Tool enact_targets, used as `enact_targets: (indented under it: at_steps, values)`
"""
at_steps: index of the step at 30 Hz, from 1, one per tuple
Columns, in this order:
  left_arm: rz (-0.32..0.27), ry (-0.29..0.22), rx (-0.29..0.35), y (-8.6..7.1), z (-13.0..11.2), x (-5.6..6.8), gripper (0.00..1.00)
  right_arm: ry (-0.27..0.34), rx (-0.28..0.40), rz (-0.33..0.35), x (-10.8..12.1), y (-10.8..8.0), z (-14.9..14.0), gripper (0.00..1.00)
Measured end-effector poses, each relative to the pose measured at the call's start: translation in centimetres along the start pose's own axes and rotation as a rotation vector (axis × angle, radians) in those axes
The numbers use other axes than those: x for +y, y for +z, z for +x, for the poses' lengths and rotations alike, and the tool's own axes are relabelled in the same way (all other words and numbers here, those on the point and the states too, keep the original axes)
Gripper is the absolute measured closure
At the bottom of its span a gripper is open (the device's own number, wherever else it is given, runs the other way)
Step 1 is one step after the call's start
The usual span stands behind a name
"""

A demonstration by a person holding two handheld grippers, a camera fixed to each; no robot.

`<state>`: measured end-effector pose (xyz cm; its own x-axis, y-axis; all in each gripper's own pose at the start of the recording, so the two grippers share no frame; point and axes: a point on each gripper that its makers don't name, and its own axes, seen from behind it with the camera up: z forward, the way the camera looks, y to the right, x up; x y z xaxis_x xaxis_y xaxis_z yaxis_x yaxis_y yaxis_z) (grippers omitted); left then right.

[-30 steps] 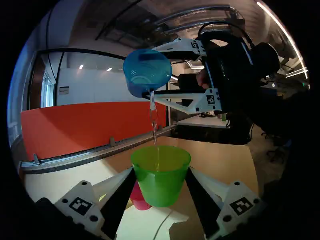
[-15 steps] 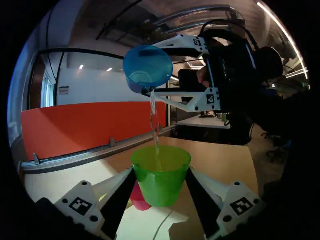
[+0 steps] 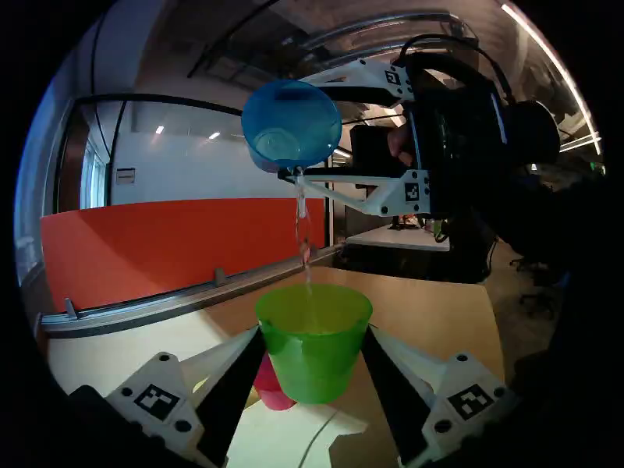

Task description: Pour water

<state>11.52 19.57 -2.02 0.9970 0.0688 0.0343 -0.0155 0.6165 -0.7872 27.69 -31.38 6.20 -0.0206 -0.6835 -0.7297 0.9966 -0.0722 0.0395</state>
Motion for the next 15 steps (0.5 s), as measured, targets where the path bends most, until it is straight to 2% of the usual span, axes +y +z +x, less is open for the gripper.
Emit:
enact_targets:
  at_steps: [15]
  values:
    - [0.0,-0.004,0.005,-0.05,0.3,-0.05,0.18,-0.116,0.0,-0.021,0.33,0.24,1.04,0.12]
